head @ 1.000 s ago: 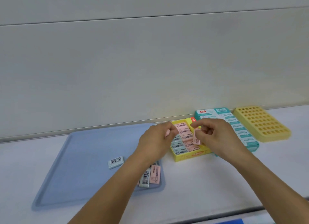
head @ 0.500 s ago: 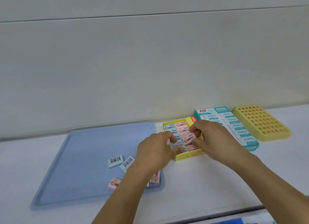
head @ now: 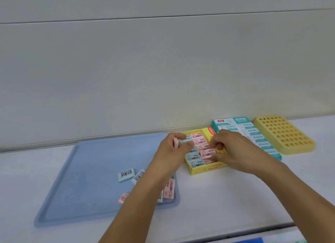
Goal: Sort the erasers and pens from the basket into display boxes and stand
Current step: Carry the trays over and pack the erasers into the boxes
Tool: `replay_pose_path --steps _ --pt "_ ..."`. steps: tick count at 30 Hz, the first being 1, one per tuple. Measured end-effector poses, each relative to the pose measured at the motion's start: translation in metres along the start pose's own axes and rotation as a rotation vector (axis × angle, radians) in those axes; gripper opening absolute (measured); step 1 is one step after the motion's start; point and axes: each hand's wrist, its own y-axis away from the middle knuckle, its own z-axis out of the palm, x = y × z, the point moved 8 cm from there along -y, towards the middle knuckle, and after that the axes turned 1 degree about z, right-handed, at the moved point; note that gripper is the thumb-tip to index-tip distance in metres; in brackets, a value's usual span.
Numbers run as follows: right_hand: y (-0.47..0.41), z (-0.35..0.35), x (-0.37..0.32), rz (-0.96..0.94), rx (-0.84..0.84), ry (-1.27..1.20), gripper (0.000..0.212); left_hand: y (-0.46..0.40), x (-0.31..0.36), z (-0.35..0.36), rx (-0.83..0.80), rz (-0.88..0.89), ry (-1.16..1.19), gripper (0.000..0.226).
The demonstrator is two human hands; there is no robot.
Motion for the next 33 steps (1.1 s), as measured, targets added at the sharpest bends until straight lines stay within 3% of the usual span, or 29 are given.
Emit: replay_pose_path --steps 6,15,17,20,21,23,25,29,33 --pt "-0.003 0.002 -0.003 -0.023 -0.081 0.035 0.015 0.002 -0.001 -0.005 -0.011 -0.109 0.591 0.016" --pt "-0.01 0.008 -0.009 -0.085 -0.075 0.163 0.014 0.006 -0.002 -0.006 -0.054 -0.083 0.758 0.031" --pt "-0.008 0.002 -0.012 -0.083 0.022 0.156 0.017 0.007 -0.002 -0.005 -0.051 -0.101 0.816 0.031" --pt "0.004 -0.022 -0.029 -0.129 0.287 -0.254 0.024 0.008 0.001 -0.002 -0.055 -0.099 0.836 0.033" --pt "0.007 -0.026 -0.038 -0.15 0.322 -0.36 0.024 0.009 0.002 0.002 -0.069 -0.094 0.833 0.034" --pt "0.009 -0.023 -0.054 -0.182 0.318 -0.318 0.022 0.01 0.006 0.011 -0.115 -0.075 0.826 0.037" --pt "0.008 -0.022 -0.061 -0.187 0.334 -0.238 0.02 0.012 0.011 0.017 -0.154 -0.037 0.764 0.038" --pt "0.005 -0.029 -0.048 -0.097 0.284 -0.319 0.011 0.011 0.021 0.018 -0.171 0.065 0.43 0.036" --pt "0.004 -0.037 -0.022 0.039 0.321 -0.327 0.02 0.012 0.032 0.022 -0.077 0.355 -0.203 0.032"
